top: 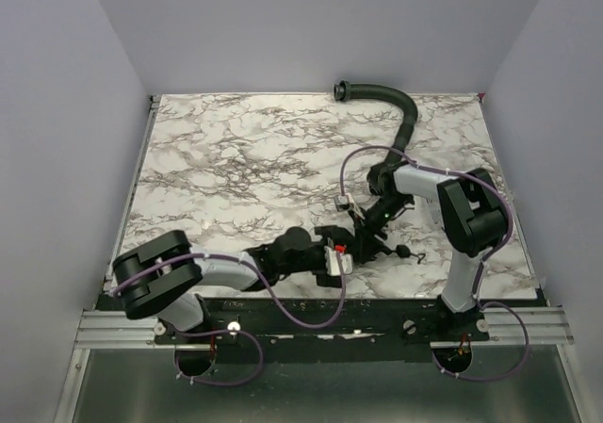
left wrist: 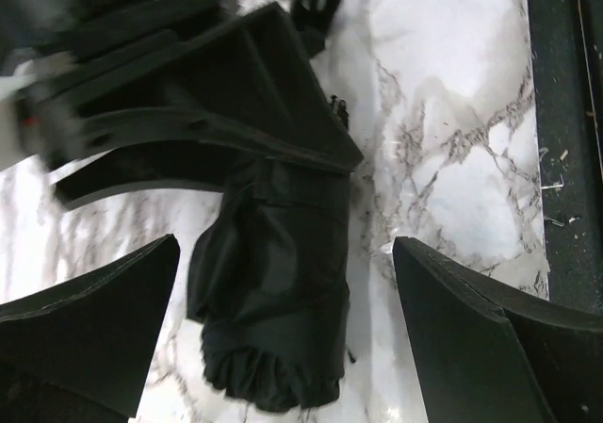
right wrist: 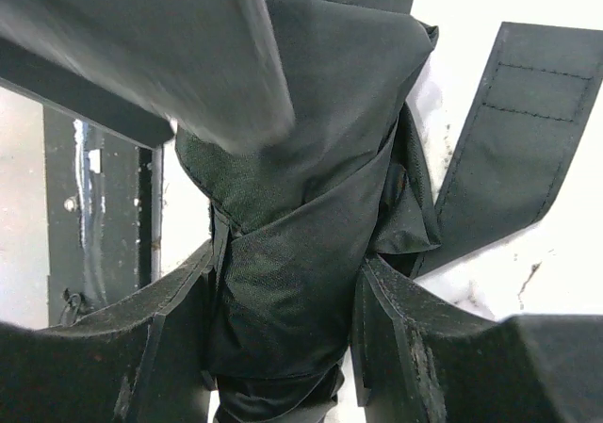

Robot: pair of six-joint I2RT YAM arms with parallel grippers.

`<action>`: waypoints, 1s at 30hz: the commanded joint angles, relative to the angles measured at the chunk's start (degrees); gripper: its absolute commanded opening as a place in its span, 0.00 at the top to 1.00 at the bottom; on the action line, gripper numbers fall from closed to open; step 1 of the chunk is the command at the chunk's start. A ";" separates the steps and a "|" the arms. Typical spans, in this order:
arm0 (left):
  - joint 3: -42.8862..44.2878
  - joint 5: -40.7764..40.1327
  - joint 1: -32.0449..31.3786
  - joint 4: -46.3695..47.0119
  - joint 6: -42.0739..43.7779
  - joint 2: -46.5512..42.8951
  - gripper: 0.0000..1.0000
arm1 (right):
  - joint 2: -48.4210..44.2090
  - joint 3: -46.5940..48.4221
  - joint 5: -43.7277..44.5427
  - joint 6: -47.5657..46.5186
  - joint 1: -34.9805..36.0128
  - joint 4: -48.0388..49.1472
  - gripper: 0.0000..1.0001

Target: Put away the umbrella

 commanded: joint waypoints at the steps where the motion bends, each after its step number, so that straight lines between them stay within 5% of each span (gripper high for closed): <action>1: 4.64 -0.17 -2.69 -6.32 6.50 7.82 0.03 | 5.58 -4.55 14.75 1.81 0.50 3.49 0.94; 5: 8.93 -1.58 -3.08 -13.75 4.96 13.57 0.30 | 4.83 -4.92 14.90 2.32 0.60 4.44 0.91; 7: 10.86 -1.87 -3.09 -18.19 3.12 15.61 0.56 | 4.15 -4.97 14.68 2.55 0.51 4.89 0.86; 9: 12.05 -0.84 -2.46 -22.02 0.01 17.28 0.82 | 3.17 -4.63 14.06 3.03 0.53 5.28 0.76; 12: 11.94 2.77 -1.26 -24.77 -5.27 19.35 0.99 | 0.27 -3.12 12.63 4.01 -0.16 5.81 0.53; 18: 12.44 10.86 0.91 -29.80 -15.37 24.85 1.00 | -6.91 5.94 8.78 3.72 -7.65 3.81 0.23; 24: 16.68 19.69 4.50 -34.58 -23.49 33.32 1.00 | -11.59 13.44 5.31 -1.39 -13.37 -2.48 0.21; 30: 18.06 20.87 6.28 -36.56 -25.20 35.99 1.00 | -19.90 5.18 3.91 -12.00 -13.89 -2.24 0.16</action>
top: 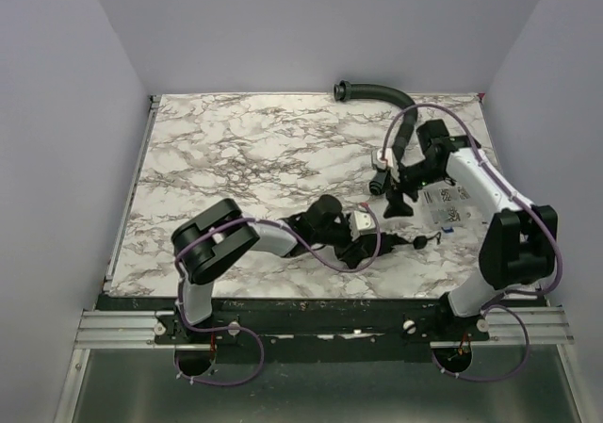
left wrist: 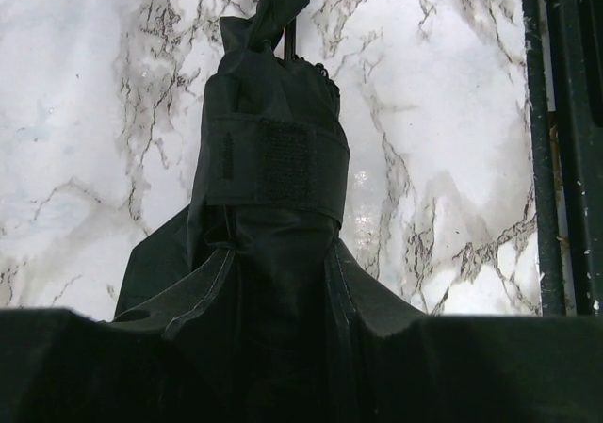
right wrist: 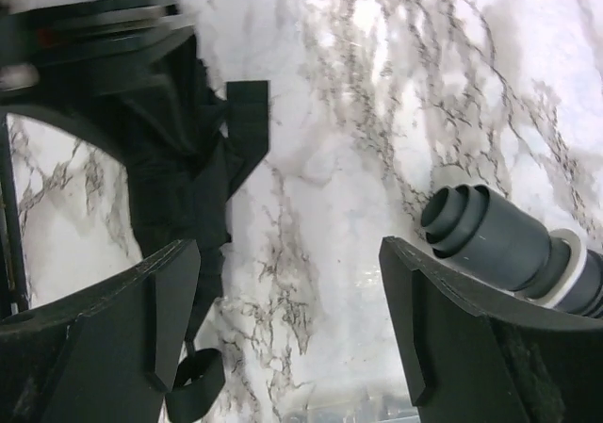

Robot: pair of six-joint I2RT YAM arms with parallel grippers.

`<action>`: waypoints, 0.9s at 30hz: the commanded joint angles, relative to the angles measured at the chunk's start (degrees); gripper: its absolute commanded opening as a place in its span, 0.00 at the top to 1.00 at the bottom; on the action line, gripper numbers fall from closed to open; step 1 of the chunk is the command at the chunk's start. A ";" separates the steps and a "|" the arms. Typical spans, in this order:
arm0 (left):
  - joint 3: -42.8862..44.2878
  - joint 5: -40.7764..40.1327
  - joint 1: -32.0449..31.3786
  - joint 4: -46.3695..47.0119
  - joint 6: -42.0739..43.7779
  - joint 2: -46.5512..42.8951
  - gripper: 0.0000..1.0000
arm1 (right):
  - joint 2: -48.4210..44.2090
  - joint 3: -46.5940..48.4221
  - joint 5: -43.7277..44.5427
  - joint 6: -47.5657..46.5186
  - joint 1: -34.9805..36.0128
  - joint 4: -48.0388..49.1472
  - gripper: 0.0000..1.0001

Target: Put away the umbrella

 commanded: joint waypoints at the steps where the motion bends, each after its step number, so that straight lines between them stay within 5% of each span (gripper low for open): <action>1: -5.08 3.82 0.50 -25.68 -5.89 9.93 1.00 | -5.16 -7.57 -1.92 -11.75 0.41 -1.71 0.15; 8: -4.00 4.88 2.73 -27.08 -8.12 11.87 1.00 | -9.83 -22.80 -4.70 -33.64 0.41 -1.26 0.03; 15: -0.87 11.42 5.09 -28.97 -11.62 16.01 1.00 | -17.79 -35.60 -3.99 -27.73 0.88 23.84 0.00; 21: 0.91 17.24 8.00 -28.49 -18.60 20.00 1.00 | -16.20 -41.21 2.28 -28.45 2.90 26.97 0.01; 24: 1.86 19.25 8.41 -27.49 -21.76 21.34 1.00 | -15.41 -44.27 6.28 -25.89 6.33 30.88 0.06; 27: 3.01 20.77 8.39 -26.48 -24.47 22.12 1.00 | -13.81 -44.43 8.04 -19.79 10.42 33.72 0.22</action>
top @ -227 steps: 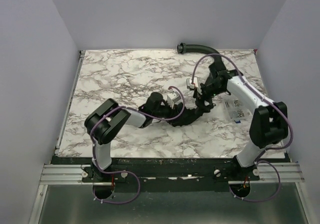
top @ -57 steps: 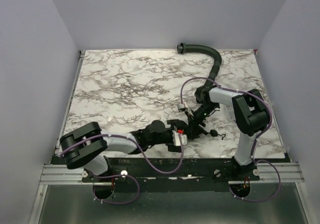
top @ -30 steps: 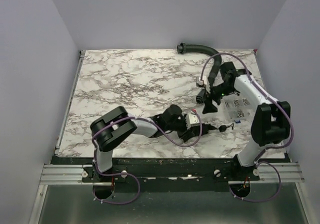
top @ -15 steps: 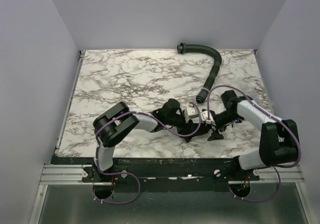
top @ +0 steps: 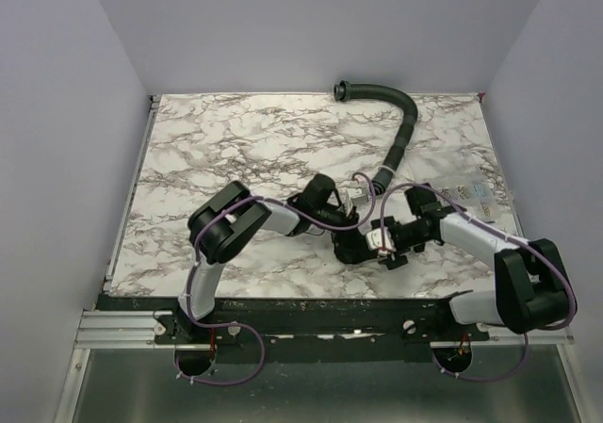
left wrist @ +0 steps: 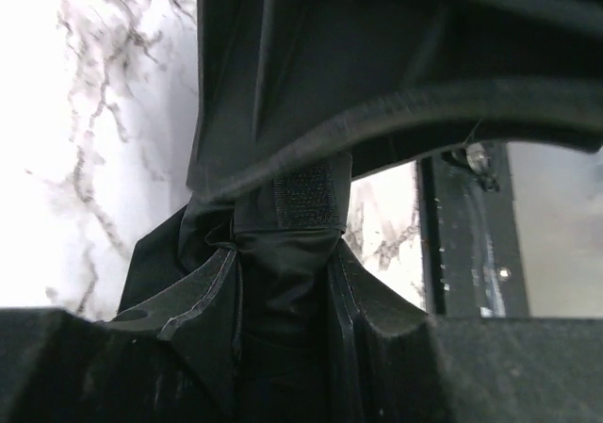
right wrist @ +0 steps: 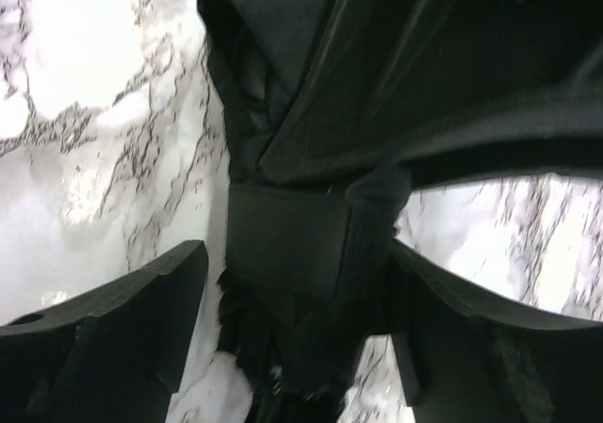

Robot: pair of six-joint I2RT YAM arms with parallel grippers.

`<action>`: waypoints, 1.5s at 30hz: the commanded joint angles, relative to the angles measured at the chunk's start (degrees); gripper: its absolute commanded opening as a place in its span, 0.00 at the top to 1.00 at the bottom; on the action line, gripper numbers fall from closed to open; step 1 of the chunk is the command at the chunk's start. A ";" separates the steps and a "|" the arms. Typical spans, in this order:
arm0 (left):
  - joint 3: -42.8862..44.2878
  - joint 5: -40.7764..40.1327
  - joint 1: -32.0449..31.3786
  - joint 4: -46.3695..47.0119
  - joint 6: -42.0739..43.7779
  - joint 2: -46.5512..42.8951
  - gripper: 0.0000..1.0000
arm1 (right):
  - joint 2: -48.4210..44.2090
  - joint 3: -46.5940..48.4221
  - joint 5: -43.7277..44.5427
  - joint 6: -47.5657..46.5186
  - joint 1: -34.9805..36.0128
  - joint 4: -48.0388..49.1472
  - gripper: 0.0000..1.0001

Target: Put away the umbrella

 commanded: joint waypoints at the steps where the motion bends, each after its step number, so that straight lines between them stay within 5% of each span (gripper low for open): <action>1: -5.67 -1.40 -0.96 -24.13 -5.38 12.47 1.00 | 4.21 -3.16 9.46 6.27 6.46 7.61 0.29; 6: -6.18 -0.51 -0.24 -20.41 -8.33 11.84 1.00 | 9.19 -0.40 14.72 12.16 10.10 7.47 0.70; 10: -10.34 -1.61 2.49 -12.86 -11.65 7.85 0.94 | 9.58 0.69 16.07 15.04 10.47 5.27 0.76; 16: -17.74 -5.19 7.91 5.87 -18.18 -4.29 0.53 | 14.21 5.83 15.98 19.76 10.63 -2.85 0.85; 25: -23.43 -22.09 9.10 9.49 -7.99 -27.76 0.02 | 19.52 10.02 15.66 25.66 11.61 -6.89 0.88; 29: -32.02 -28.42 9.13 16.10 -2.60 -38.49 0.02 | 24.35 14.12 14.03 26.84 11.61 -11.84 0.89; 35: -40.53 -19.32 8.77 21.87 6.00 -45.13 0.02 | 30.59 18.60 12.97 29.58 11.62 -15.26 0.89; 39: -41.76 -29.11 -3.67 13.79 27.13 -49.78 0.02 | 33.69 20.71 12.97 30.42 11.64 -16.52 0.89; 45: -34.48 -41.77 -12.53 3.20 40.14 -44.39 0.02 | 35.72 23.16 12.90 30.97 11.59 -17.50 0.88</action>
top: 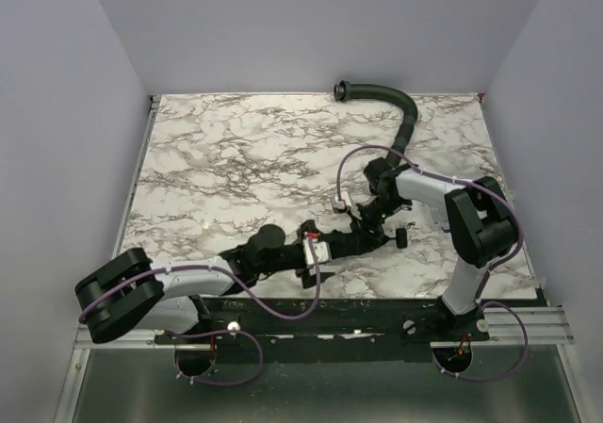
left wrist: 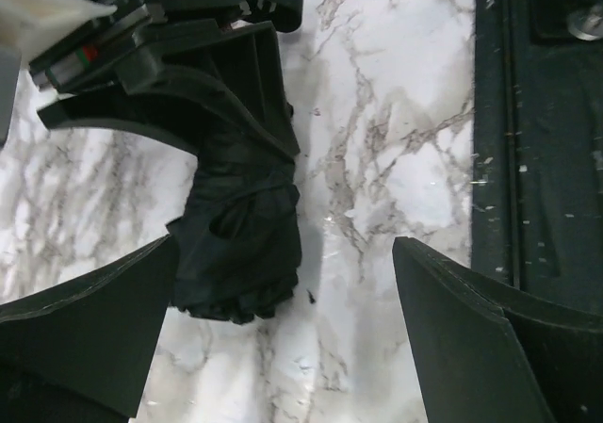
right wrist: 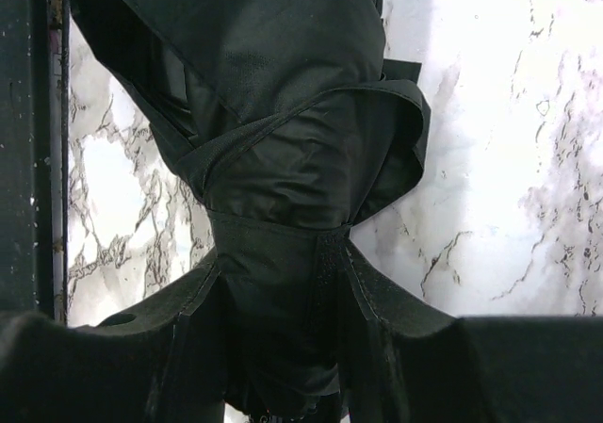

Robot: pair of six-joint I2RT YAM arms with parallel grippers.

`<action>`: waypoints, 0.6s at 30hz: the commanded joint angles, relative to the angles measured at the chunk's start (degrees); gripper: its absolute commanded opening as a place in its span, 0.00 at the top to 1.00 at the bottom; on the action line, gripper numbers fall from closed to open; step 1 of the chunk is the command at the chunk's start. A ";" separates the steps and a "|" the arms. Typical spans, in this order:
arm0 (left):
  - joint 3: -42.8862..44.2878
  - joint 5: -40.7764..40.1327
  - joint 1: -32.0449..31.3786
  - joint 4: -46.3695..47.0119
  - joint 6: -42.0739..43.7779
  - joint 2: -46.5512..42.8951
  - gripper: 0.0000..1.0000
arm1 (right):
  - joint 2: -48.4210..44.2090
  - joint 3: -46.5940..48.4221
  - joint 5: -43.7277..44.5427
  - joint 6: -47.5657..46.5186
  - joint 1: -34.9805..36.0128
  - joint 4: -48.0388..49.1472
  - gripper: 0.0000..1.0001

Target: Put away the umbrella

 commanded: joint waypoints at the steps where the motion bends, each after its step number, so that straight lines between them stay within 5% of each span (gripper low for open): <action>1: 6.09 -12.77 -4.82 -8.01 17.49 5.16 0.02 | 8.02 -2.99 11.63 2.07 0.69 -3.17 0.89; 7: 14.37 -18.09 -7.79 -10.89 23.51 18.00 0.03 | 9.75 -1.19 11.38 2.35 0.66 -4.00 0.89; 11: 18.42 -20.02 -8.10 -12.17 23.44 23.93 0.13 | 9.77 -1.19 11.17 2.42 0.71 -3.85 0.88; 13: 20.33 -21.16 -8.10 -15.02 22.80 26.08 0.27 | 9.68 -1.27 11.10 2.50 0.70 -3.76 0.88; 18: 22.36 -20.10 -8.02 -21.63 18.52 29.81 0.81 | 8.81 -1.20 10.19 2.71 0.71 -3.41 0.81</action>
